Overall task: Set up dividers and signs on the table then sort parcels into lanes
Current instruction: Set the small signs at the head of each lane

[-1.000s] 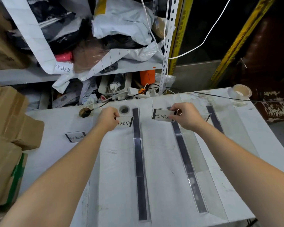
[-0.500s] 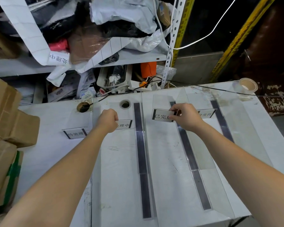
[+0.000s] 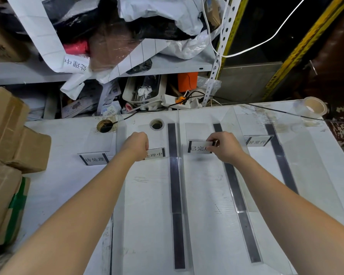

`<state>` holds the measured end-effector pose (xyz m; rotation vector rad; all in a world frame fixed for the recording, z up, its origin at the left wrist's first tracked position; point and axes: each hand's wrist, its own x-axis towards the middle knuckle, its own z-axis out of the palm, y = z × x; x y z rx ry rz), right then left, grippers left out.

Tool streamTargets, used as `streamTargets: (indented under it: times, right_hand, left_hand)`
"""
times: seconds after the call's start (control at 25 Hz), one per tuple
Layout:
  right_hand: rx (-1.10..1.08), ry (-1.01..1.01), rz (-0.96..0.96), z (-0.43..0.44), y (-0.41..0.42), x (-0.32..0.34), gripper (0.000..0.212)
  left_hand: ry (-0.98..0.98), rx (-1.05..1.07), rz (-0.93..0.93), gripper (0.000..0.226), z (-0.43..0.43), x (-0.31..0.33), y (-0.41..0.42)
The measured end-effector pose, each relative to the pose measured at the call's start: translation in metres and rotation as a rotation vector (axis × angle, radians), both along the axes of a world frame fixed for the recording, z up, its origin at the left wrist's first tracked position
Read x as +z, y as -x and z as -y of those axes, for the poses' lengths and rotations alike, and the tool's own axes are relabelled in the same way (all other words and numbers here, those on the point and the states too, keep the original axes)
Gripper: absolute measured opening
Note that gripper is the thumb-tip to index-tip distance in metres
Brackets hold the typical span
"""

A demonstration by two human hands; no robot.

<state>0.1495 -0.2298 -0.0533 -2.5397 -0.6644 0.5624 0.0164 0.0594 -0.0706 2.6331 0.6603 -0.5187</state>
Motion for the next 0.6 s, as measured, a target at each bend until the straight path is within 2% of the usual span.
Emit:
streamTargets:
  times: [0.28,0.6]
  right_hand:
    - [-0.054,0.028,-0.038,-0.004,-0.003,-0.029,0.012]
    - [-0.094,0.118,-0.033,-0.001,0.000,-0.038,0.017]
  left_hand:
    - [-0.039,-0.011,0.010,0.028,0.005,0.001,0.001]
    - [-0.106,0.009,0.038,0.022,0.005,0.000,0.012]
